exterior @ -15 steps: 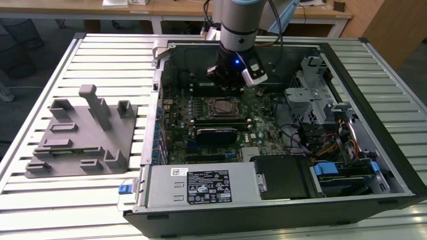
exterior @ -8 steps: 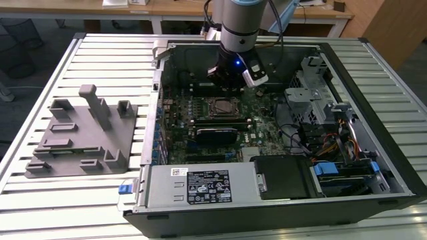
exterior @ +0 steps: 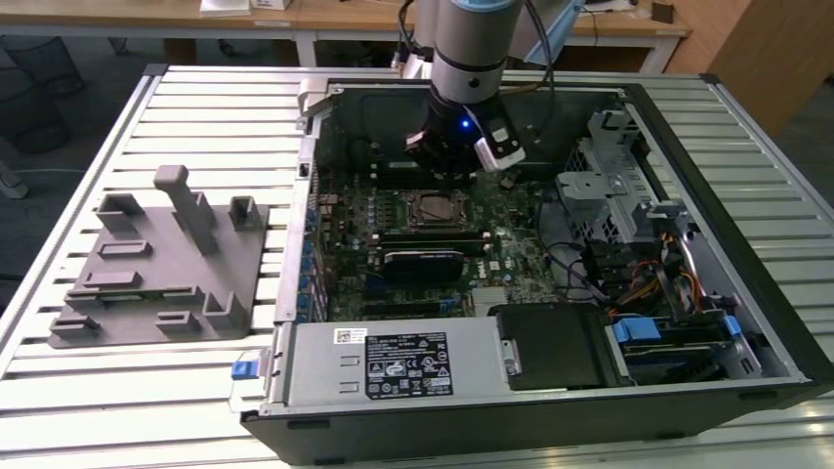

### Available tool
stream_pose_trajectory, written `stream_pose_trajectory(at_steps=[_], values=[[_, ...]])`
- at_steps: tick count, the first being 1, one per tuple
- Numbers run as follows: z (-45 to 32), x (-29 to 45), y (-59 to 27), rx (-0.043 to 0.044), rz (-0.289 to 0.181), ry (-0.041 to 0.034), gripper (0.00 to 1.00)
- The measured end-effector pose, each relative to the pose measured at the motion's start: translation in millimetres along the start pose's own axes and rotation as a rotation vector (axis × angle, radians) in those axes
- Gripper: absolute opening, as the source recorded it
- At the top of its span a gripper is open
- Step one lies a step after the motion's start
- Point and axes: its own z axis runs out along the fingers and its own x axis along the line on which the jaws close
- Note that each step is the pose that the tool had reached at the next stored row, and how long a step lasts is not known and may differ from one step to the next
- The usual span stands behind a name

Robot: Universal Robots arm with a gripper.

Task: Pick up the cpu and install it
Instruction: 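Install the second cpu locking lever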

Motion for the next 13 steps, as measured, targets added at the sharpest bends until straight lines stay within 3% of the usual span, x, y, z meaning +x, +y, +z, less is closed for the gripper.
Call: stream_pose_trajectory(at_steps=[1, 2, 4, 9, 13], values=[[-0.3, 0.0, 0.0, 0.0004, 0.000, 0.0001, 0.11], [-9.8, 0.0, 0.9, 0.0001, 0.000, -0.0001, 0.11], [-18.6, 0.1, 1.8, 0.0005, 0.000, 0.0002, 0.11], [-20.2, 0.0, -0.3, 0.0003, 0.000, 0.0000, 0.11], [-21.2, 0.0, -11.5, 0.0001, 0.000, -0.0001, 0.11]])
